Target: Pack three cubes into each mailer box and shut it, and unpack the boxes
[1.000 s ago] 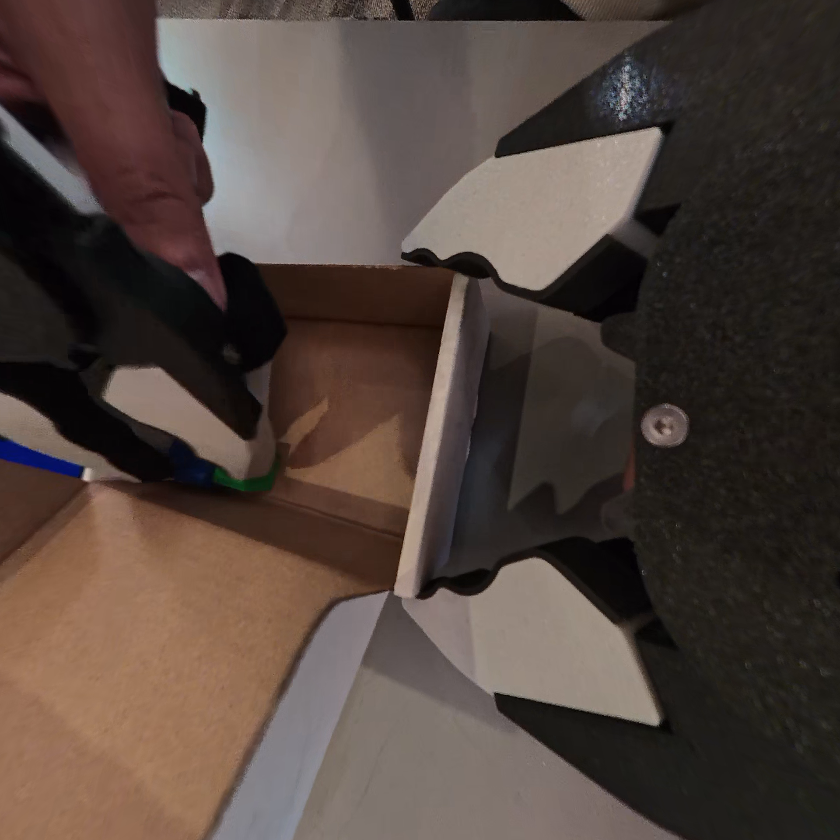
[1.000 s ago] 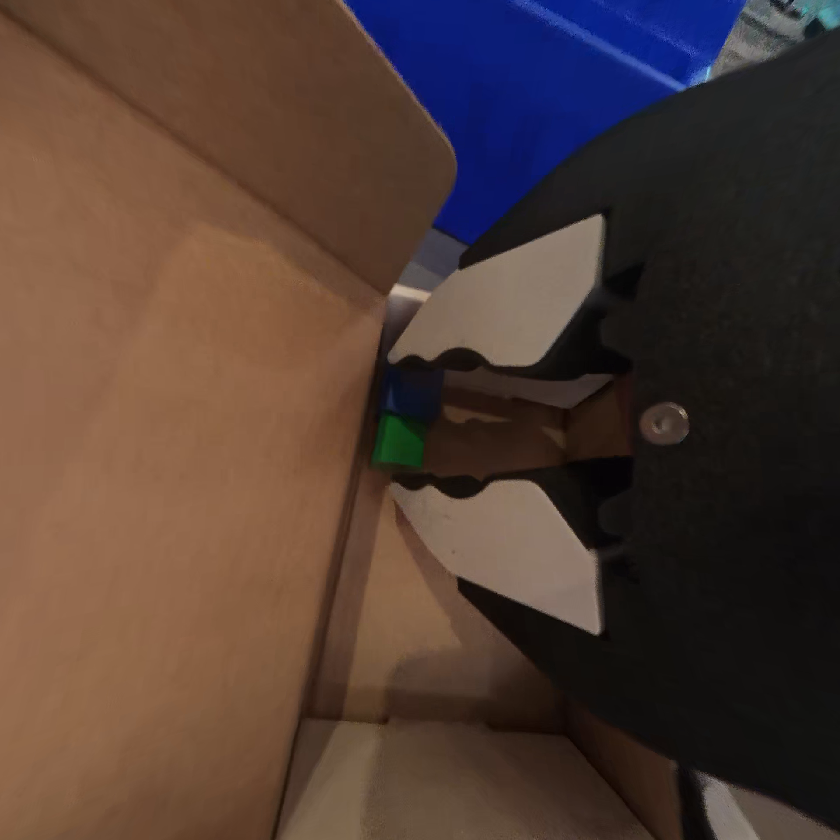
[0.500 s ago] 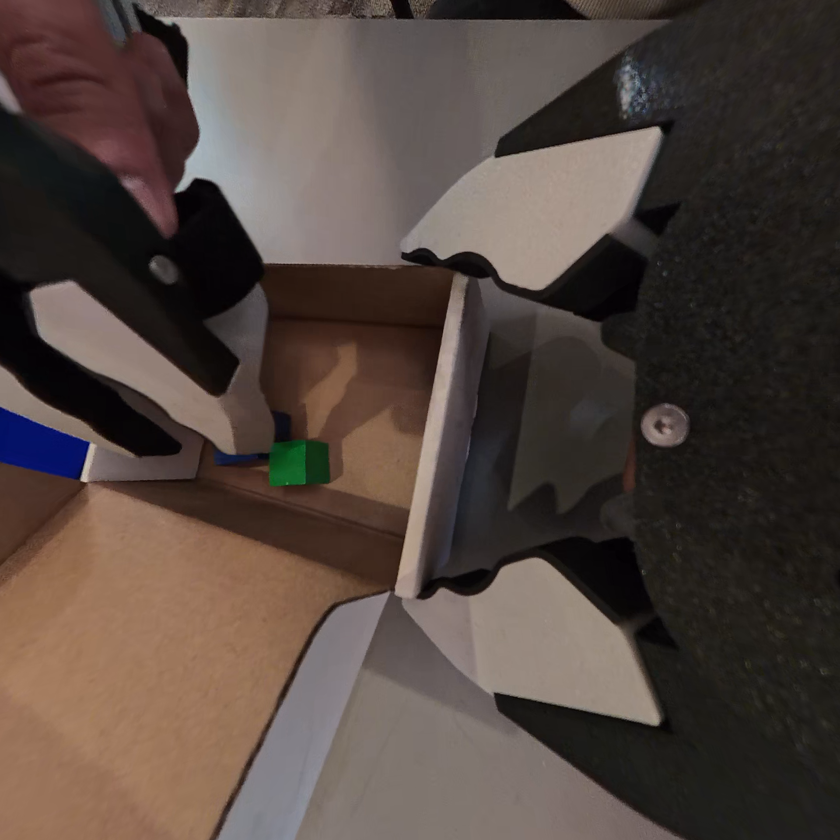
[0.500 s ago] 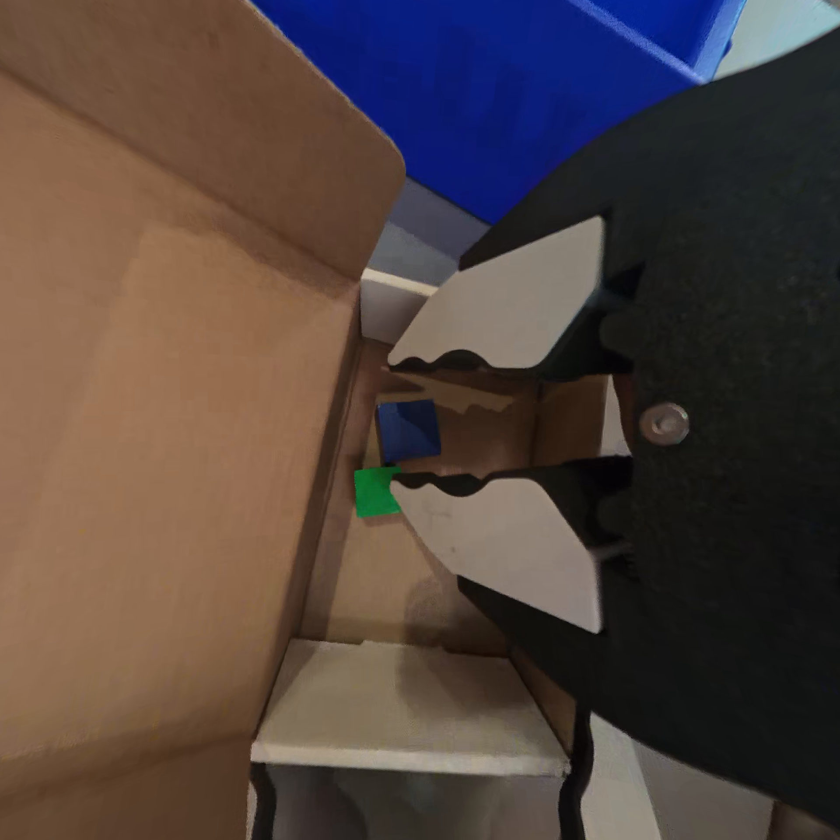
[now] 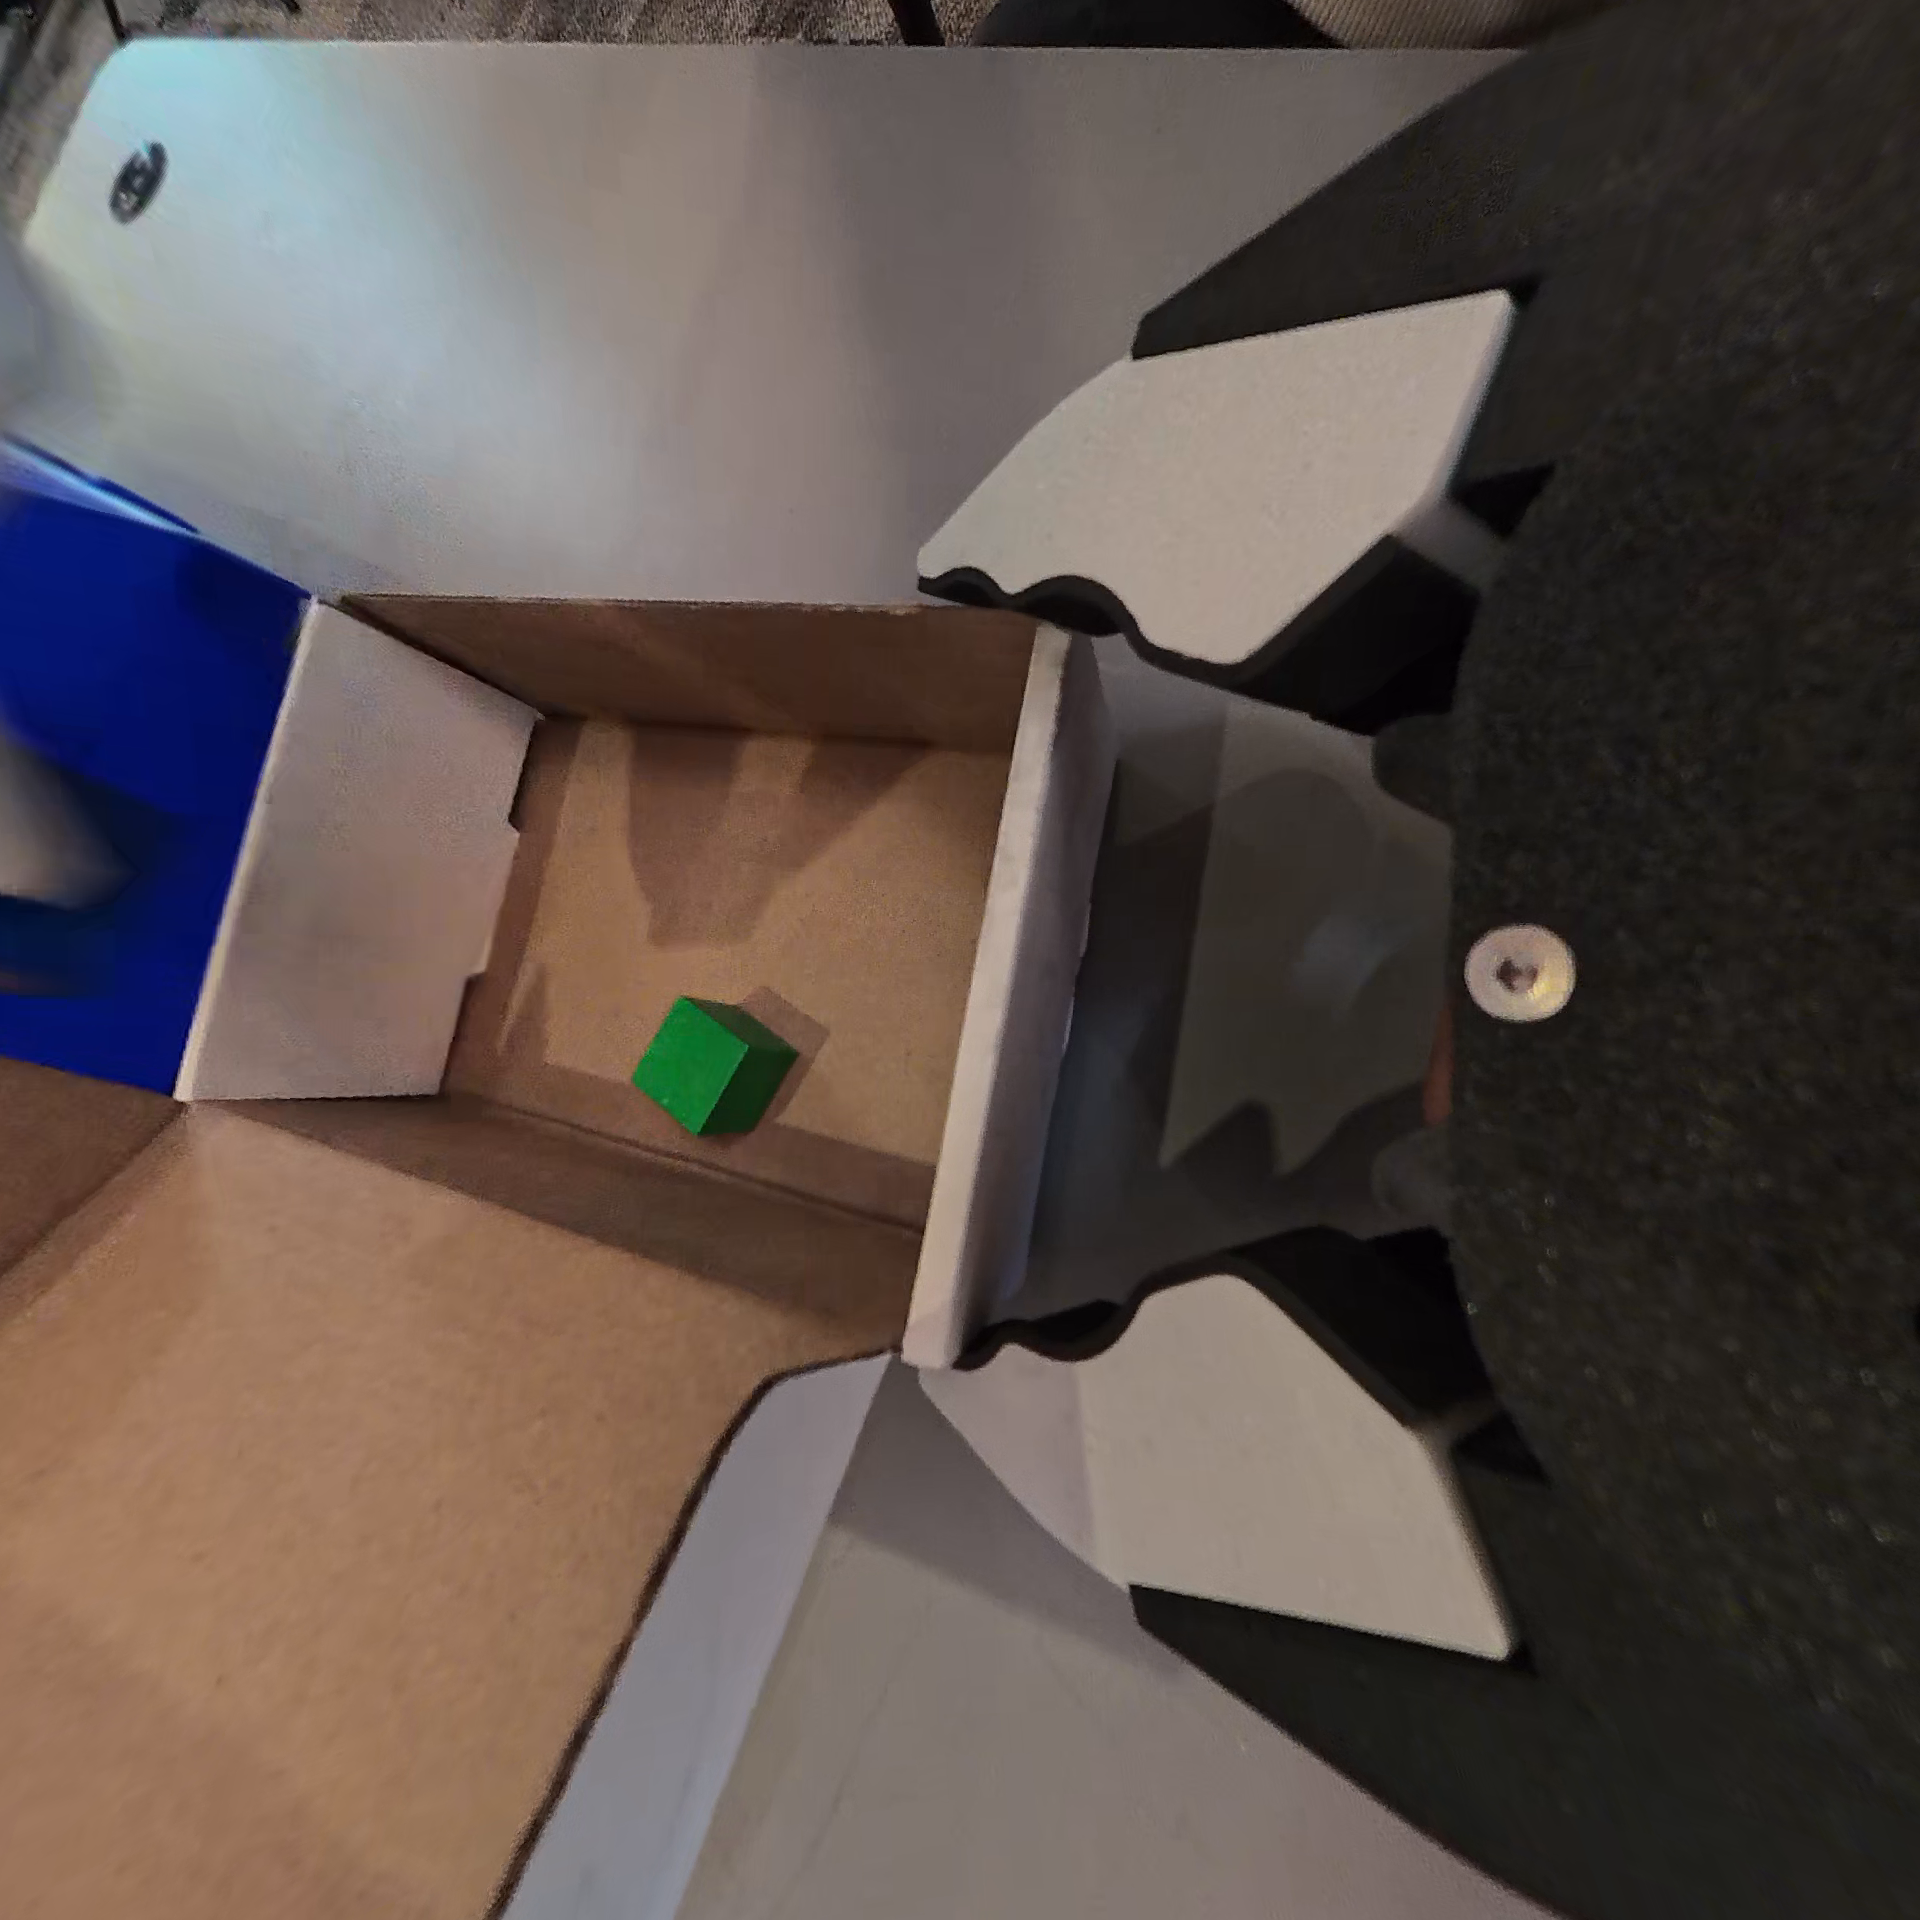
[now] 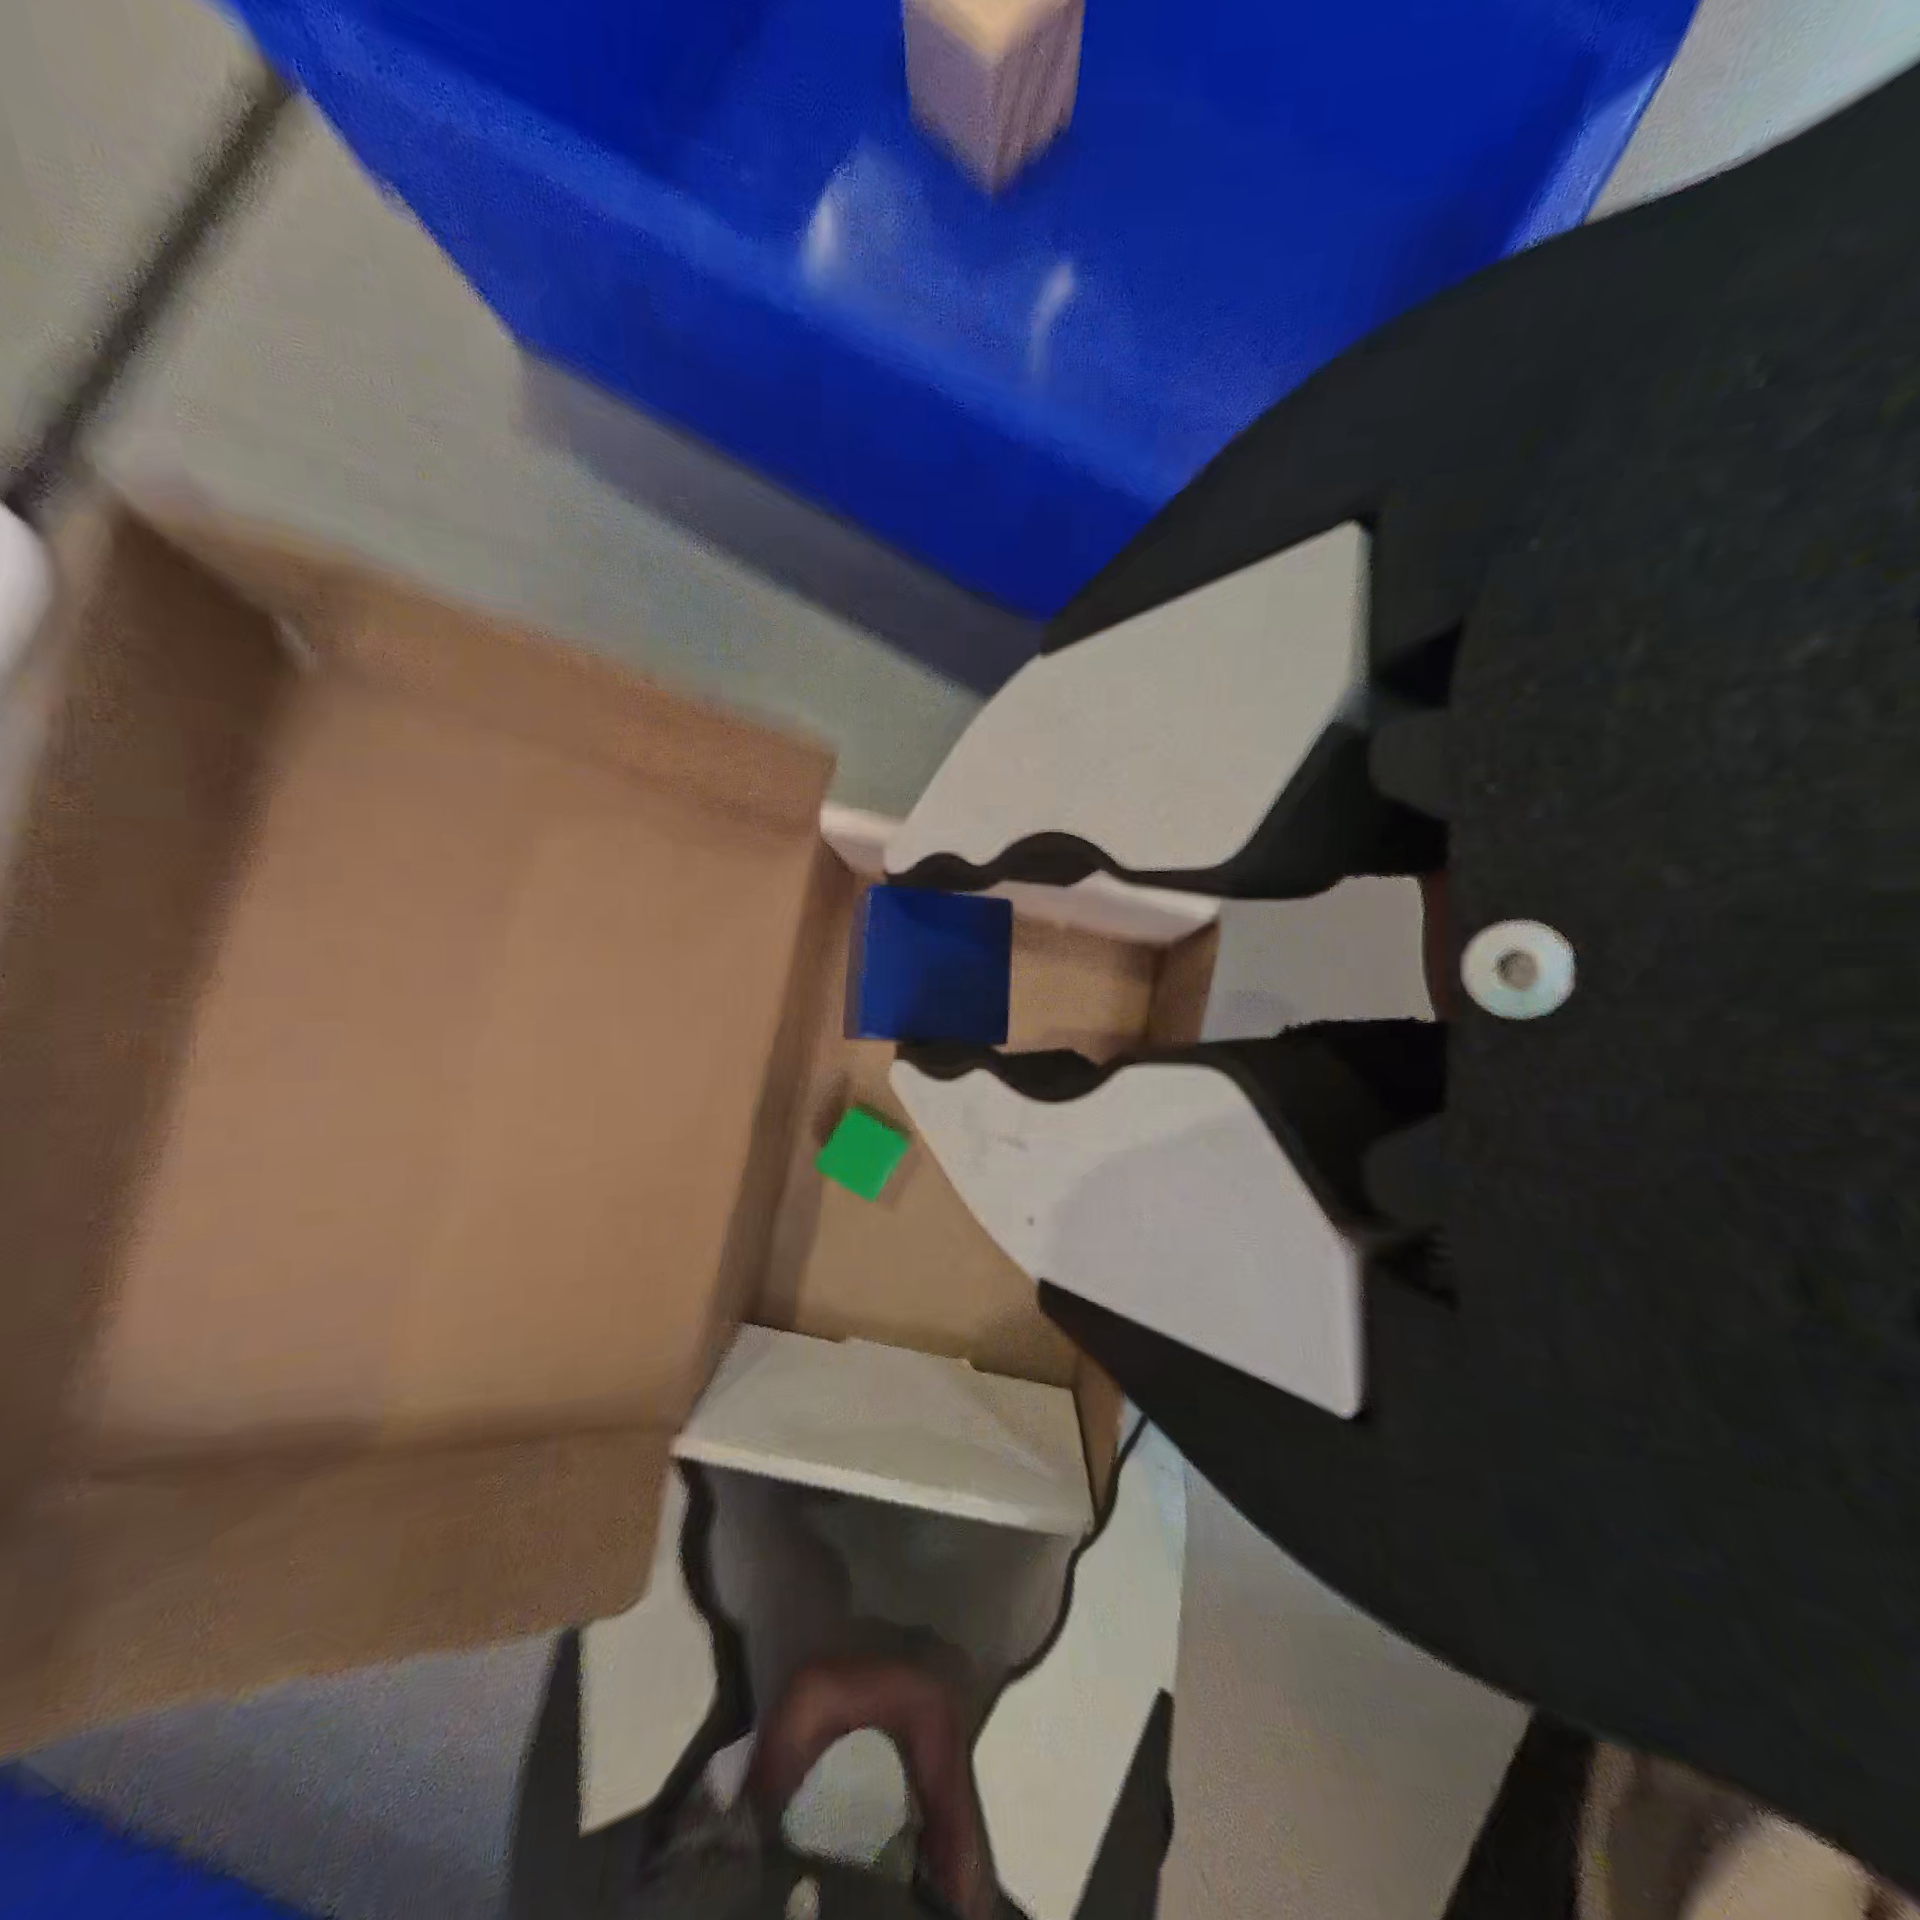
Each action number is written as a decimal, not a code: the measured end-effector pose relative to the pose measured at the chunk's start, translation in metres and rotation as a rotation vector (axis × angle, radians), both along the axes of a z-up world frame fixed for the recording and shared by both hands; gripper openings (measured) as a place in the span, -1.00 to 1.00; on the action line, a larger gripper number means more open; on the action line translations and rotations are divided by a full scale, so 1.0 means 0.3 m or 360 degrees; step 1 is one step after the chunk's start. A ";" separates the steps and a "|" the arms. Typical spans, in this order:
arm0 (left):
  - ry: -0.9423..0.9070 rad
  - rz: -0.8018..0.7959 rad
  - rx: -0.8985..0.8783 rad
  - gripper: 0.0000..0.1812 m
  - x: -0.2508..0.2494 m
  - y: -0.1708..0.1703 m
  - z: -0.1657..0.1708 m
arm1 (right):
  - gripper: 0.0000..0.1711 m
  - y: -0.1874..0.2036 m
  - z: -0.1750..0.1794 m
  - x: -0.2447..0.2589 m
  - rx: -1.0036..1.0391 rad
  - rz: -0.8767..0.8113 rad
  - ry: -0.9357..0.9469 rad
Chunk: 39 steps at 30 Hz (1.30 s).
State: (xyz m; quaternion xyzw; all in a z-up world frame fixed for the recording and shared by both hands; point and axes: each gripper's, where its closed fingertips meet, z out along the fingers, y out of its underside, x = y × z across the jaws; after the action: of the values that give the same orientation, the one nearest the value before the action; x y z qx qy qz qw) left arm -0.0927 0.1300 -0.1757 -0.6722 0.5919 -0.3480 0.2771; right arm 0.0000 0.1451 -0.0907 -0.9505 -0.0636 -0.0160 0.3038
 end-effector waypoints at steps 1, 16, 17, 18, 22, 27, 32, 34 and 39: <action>0.0000 0.0000 -0.0001 0.39 0.000 0.000 0.000 | -0.68 -0.011 0.079 0.051 0.0099 -0.0056 -0.0040; 0.0003 -0.0002 -0.0010 0.39 0.001 -0.001 -0.001 | -0.67 -0.188 -0.289 0.840 -0.0572 -0.0806 0.0071; 0.0003 -0.0003 -0.0010 0.39 0.002 -0.001 -0.001 | -0.67 -0.189 -0.300 0.841 -0.0582 -0.0812 0.0070; 0.0003 -0.0003 -0.0010 0.39 0.002 -0.001 -0.001 | -0.67 -0.191 -0.311 0.841 -0.0593 -0.0813 0.0074; 0.0004 -0.0003 -0.0011 0.39 0.002 -0.002 -0.001 | -0.58 -0.209 -0.329 0.854 -0.0591 -0.0850 0.0043; 0.0005 -0.0006 -0.0015 0.39 0.002 -0.003 -0.001 | -0.57 -0.095 -0.025 0.633 0.0021 -0.0323 -0.0226; 0.0006 -0.0007 -0.0019 0.39 0.002 -0.003 -0.002 | -0.58 -0.122 0.067 -0.073 0.0240 0.1057 -0.0032; 0.0008 -0.0009 -0.0025 0.39 0.002 -0.004 -0.002 | -0.57 -0.112 -0.005 -0.171 0.0107 0.1218 -0.0108; 0.0011 -0.0011 -0.0033 0.40 0.003 -0.005 -0.003 | -0.56 -0.013 -0.173 -0.194 -0.0176 0.1362 -0.0406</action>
State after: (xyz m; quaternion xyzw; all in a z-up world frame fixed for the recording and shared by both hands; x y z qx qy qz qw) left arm -0.0919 0.1286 -0.1766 -0.6742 0.5915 -0.3528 0.2668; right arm -0.0583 0.1412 -0.1425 -0.8439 -0.4886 -0.0024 0.2215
